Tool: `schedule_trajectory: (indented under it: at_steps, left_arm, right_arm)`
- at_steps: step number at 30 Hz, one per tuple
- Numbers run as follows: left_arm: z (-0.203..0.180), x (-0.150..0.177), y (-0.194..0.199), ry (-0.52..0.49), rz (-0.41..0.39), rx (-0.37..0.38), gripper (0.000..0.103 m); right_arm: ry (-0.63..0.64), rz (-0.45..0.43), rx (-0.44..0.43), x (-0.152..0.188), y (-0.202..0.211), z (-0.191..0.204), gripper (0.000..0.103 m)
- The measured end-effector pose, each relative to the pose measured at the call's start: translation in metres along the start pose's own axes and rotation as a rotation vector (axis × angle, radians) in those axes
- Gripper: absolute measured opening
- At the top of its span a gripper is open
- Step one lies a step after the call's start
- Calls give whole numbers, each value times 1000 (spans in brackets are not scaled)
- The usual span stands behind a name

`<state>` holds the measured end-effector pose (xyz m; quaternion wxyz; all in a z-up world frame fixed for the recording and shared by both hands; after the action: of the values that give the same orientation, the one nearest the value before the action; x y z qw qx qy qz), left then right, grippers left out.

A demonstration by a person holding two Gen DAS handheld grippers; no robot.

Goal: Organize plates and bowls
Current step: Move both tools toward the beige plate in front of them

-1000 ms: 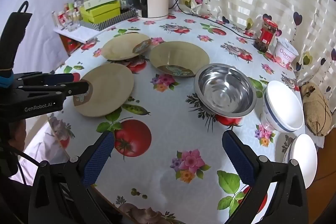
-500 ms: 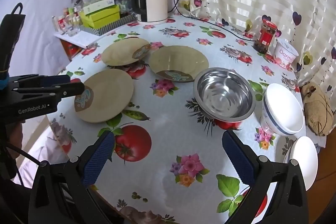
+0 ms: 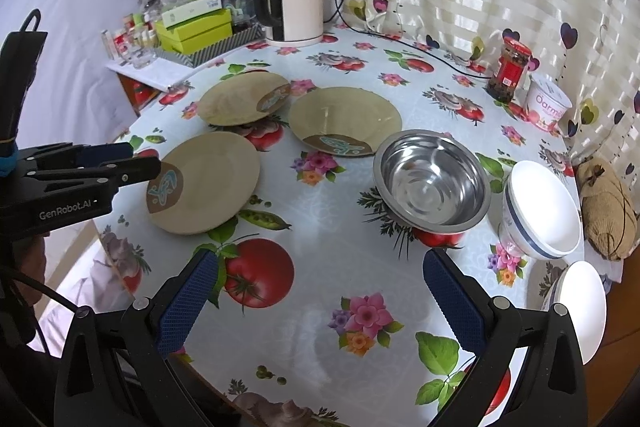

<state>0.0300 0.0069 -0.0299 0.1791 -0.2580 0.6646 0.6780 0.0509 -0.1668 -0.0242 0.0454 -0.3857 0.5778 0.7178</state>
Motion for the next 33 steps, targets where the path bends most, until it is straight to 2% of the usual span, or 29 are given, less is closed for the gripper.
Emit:
schedule_trajectory:
  at_steps: [33]
  left_arm:
    - [5, -1, 2, 6, 0, -5, 49]
  right_arm:
    - [-4, 8, -2, -1, 0, 2, 103]
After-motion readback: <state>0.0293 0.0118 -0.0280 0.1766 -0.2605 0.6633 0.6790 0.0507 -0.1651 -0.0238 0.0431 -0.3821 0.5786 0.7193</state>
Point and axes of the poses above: each gripper's, at about its wrist camera, not at the fingertips, and y roughly against the way its jaws point, z to its left, x to its underside, the point moved 6 cm from there along -y, roughly the way its jaws point, and after that the axes turned 4 degrees about -y, right-handed, at the moved point
